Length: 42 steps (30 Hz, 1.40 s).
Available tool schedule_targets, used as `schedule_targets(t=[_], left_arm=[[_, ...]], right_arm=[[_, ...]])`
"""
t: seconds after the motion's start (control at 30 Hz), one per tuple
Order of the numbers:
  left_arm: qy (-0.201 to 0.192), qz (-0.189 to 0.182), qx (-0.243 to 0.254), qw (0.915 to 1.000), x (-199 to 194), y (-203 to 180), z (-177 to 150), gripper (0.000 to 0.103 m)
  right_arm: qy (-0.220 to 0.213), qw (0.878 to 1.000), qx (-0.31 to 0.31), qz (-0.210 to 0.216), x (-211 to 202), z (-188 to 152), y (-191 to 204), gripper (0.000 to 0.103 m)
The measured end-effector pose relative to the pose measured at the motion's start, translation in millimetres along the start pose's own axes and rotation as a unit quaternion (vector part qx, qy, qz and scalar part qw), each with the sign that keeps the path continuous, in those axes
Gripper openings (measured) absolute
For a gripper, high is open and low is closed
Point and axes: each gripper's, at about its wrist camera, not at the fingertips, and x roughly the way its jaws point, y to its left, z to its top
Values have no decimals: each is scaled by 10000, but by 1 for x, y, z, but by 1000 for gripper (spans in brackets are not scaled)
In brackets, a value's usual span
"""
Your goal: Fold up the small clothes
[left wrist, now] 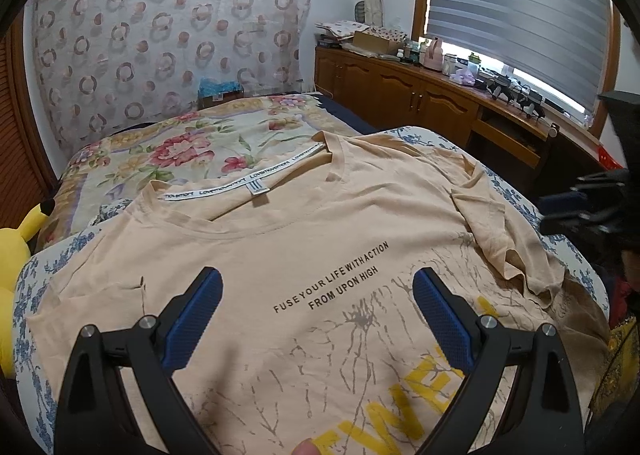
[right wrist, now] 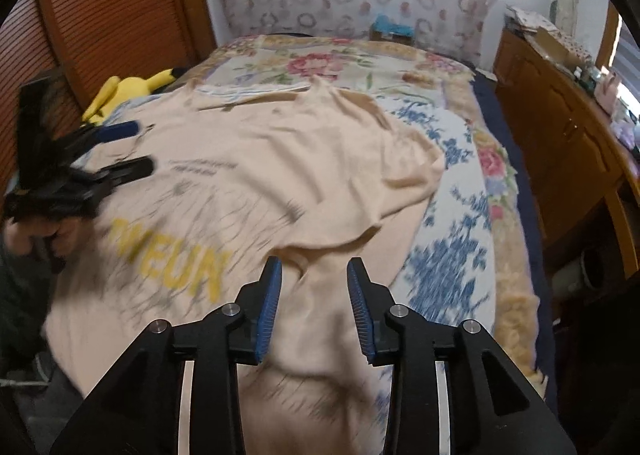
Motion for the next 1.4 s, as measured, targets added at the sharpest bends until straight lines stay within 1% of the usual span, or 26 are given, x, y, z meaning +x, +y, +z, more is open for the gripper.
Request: schedule_targets(t=[0.17, 0.3, 0.37, 0.4, 0.43, 0.53, 0.8, 1.0, 1.07, 1.1, 1.13, 1.17, 1.27, 1.4], left_arm=[[-80, 41, -5, 10000, -4, 1, 1, 97], [-100, 51, -35, 9999, -6, 4, 2, 97], [-91, 52, -59, 9999, -6, 6, 2, 97], [-91, 59, -64, 9999, -6, 7, 2, 97], [-89, 70, -73, 9999, -6, 7, 1, 97], [-84, 100, -106, 9999, -6, 9, 1, 97], [-80, 174, -202, 9996, -5, 15, 2, 97], [-70, 214, -246, 9994, -4, 20, 1, 97], [-54, 226, -254, 9994, -3, 20, 1, 97], [-49, 228, -256, 9994, -3, 21, 0, 97], [-47, 236, -256, 9994, -3, 21, 0, 97], [-48, 242, -255, 9994, -3, 21, 1, 97], [-41, 262, -259, 9993, -2, 21, 0, 97], [7, 307, -287, 9991, 1, 23, 0, 97]], right_arm=[[82, 9995, 230, -193, 35, 16, -25, 34], [181, 9992, 322, -124, 54, 23, -35, 34], [281, 9992, 269, -56, 61, 25, -33, 22], [297, 9994, 179, 20, 63, 27, -29, 10], [280, 9996, 84, 64, 62, 29, -26, 7], [138, 9996, -162, 206, 58, 41, -14, 3], [-75, 9968, -483, 634, 63, 75, 12, 2], [-116, 9938, -713, 851, 76, 88, 39, 2], [-89, 9942, -785, 733, 81, 88, 42, 15], [-76, 9950, -741, 670, 83, 88, 40, 23], [-82, 9960, -667, 593, 83, 87, 36, 27], [-96, 9966, -614, 541, 82, 87, 32, 28], [-208, 9983, -380, 386, 75, 82, 9, 35], [-335, 9994, -131, -2, 65, 66, -29, 49]])
